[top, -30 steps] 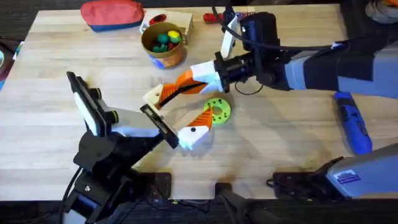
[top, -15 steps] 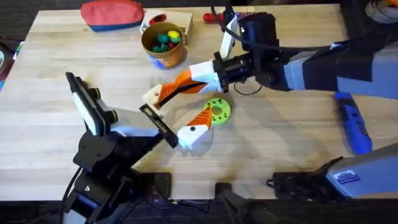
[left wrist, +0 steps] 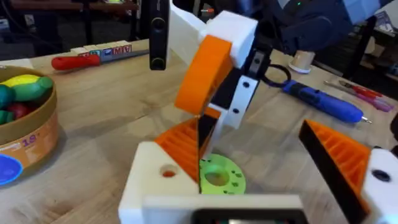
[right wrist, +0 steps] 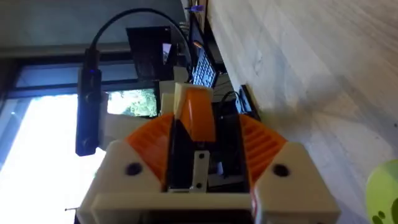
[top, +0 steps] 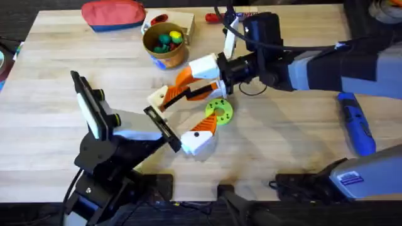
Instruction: Pick up the gripper from the table and insert it into the empty holder that is missing its gripper. Then pick up a screw, insert it into the mounting hole, and use the screwdriver to tighten it. Finally, clean up the table by picking up the vegetable and placing it into the bucket.
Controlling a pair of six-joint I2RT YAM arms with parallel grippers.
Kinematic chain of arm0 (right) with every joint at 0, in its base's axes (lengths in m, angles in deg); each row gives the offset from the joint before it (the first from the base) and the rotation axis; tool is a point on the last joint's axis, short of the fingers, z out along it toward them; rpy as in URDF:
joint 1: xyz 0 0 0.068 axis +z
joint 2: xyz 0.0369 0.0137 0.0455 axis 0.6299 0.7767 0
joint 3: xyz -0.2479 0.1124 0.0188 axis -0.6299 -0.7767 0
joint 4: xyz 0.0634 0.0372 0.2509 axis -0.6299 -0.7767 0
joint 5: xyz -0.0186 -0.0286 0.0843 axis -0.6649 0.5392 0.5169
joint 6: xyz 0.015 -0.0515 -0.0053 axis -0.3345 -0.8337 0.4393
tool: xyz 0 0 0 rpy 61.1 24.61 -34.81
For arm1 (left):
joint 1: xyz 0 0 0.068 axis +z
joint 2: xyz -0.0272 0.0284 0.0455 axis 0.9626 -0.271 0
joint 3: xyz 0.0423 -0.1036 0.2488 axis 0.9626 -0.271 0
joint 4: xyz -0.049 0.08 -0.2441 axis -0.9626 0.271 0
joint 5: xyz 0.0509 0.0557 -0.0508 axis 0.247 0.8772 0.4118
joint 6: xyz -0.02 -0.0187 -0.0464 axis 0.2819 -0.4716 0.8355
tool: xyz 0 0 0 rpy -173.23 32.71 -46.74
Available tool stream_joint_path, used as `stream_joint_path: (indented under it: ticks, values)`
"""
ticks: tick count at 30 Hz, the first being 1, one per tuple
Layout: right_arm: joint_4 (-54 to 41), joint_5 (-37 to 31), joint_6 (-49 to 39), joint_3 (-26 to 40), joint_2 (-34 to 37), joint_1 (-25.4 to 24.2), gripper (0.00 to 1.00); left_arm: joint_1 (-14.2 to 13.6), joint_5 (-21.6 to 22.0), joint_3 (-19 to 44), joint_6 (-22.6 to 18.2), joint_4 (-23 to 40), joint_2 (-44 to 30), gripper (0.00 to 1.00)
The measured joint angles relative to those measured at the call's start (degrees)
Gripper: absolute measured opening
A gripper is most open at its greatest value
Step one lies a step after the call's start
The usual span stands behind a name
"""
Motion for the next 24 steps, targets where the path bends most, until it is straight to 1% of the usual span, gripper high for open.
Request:
stream_joint_path:
  ticks: [2, 3, 4, 9, 13, 16, 19, 21, 24]
  values:
    - [-0.03, 0.19, 0.08, 0.02, 0.00, 0.00, 0.901, 0.00, -0.19, 0.00, -0.15, 0.00, 0.00, 0.988]
    - [0.00, 0.22, 0.06, 0.00, 0.00, -0.02, 0.960, 0.00, -0.22, 0.00, -0.17, 0.00, 0.00, 0.987]
    - [0.00, 0.21, -0.02, 0.00, 0.00, -0.02, 0.981, 0.00, -0.23, 0.00, -0.17, 0.00, 0.00, 0.988]
    - [-0.04, -0.08, -1.70, 0.00, 0.00, -1.50, 0.991, 0.00, -0.25, 0.00, -0.19, 0.00, 0.00, 0.987]
    - [-0.21, -1.67, -5.34, 0.09, 0.00, -5.94, 0.992, 0.00, -0.23, 0.00, -0.17, 0.00, 0.00, 0.987]
    - [-1.87, -3.53, -8.52, 1.40, 0.00, -9.60, 0.992, 0.00, -0.23, 0.00, -0.18, -0.01, 0.00, 0.987]
    - [-8.80, -6.49, -13.94, 4.29, -0.19, -12.81, 0.992, 0.00, -0.23, 0.00, -0.20, -0.02, 0.00, 0.988]
    - [-17.26, -9.47, -18.81, 5.92, -1.40, -14.23, 0.993, 0.00, -0.23, 0.00, -0.20, 0.00, 0.00, 0.987]
    - [-32.86, -16.58, -28.60, 7.94, -4.97, -15.04, 0.992, 0.00, -0.23, 0.00, -0.20, 0.00, 0.00, 0.987]
